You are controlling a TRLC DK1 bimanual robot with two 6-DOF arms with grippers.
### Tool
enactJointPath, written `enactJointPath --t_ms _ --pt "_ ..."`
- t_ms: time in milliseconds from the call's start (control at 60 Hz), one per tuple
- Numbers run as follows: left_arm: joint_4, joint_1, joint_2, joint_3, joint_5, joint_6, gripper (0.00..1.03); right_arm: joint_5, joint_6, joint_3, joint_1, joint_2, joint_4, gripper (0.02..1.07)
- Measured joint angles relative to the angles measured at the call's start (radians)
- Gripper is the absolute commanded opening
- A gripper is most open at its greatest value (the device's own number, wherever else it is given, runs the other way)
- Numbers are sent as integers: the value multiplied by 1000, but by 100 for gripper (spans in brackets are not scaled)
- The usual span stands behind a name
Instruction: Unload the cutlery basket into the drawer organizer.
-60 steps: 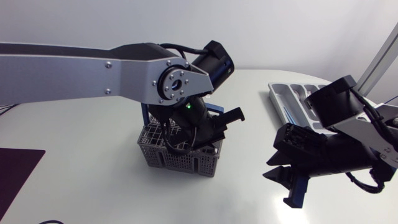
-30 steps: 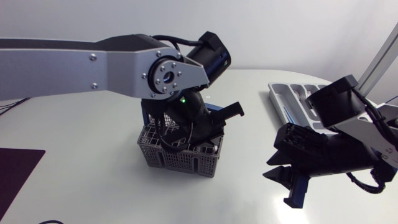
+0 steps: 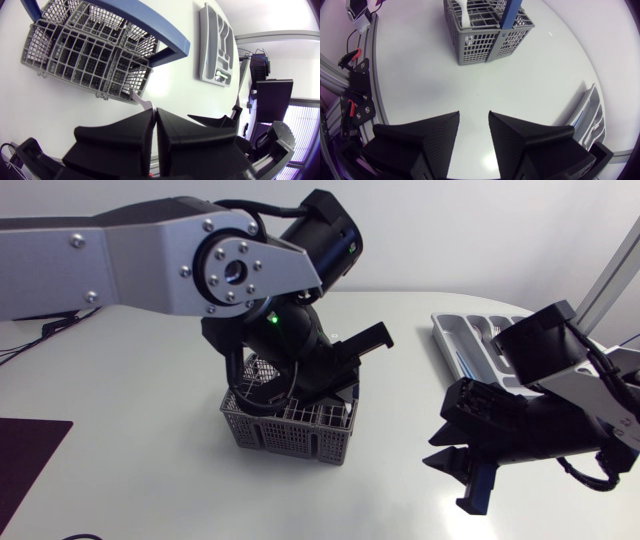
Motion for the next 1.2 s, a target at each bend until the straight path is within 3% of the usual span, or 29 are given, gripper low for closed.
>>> enactJointPath --t_ms 1200 --pt "-39 0 -133 7 4 8 4 0 0 -5 1 -13 0 48"
